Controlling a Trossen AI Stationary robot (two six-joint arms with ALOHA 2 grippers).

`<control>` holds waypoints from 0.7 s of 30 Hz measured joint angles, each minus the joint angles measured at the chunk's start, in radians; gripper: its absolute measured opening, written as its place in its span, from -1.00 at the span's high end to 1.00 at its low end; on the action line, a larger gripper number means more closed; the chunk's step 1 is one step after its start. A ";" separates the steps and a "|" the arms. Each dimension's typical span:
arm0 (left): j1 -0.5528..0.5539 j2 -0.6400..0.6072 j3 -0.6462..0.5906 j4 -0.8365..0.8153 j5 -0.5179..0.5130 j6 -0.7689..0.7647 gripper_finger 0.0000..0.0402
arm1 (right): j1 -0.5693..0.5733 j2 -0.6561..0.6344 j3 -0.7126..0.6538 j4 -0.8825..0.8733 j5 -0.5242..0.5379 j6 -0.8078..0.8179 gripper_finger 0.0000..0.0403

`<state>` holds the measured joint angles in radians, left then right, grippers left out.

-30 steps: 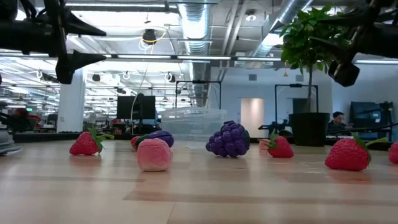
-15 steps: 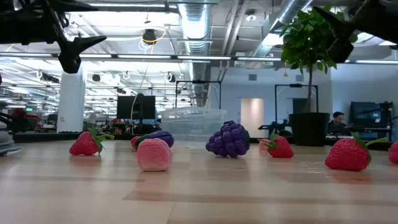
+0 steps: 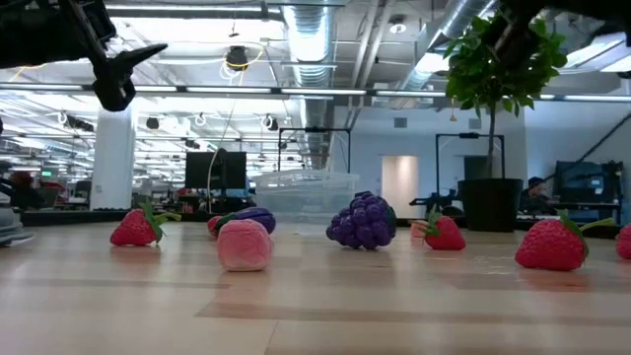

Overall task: Pick and placing Produce into tupperware
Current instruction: Put the strawberry into the transparent container

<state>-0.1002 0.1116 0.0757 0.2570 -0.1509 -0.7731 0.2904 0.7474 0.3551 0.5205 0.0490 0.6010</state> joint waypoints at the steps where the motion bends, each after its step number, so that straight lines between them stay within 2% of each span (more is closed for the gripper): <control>1: -0.001 0.013 0.000 -0.004 -0.019 0.004 -0.30 | 0.003 0.017 0.016 0.000 0.001 -0.006 0.11; 7: -0.001 0.046 0.000 -0.013 -0.031 0.086 -0.30 | 0.011 0.084 0.119 0.001 0.002 -0.067 0.11; 10: -0.001 0.045 0.000 -0.031 -0.073 0.173 -0.30 | 0.019 0.100 0.170 -0.047 0.001 -0.093 0.11; 12: -0.001 0.046 0.000 -0.037 -0.100 0.217 -0.30 | 0.030 0.109 0.205 -0.123 0.001 -0.110 0.11; 16: -0.001 0.045 0.000 -0.038 -0.090 0.228 -0.30 | 0.063 0.111 0.258 -0.356 0.001 -0.101 0.11; 21: -0.001 0.045 0.000 -0.045 -0.063 0.210 -0.30 | 0.116 0.111 0.302 -0.648 0.000 0.016 0.11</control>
<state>-0.1013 0.1570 0.0757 0.2121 -0.2143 -0.5631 0.4069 0.8589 0.6573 -0.1276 0.0490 0.6170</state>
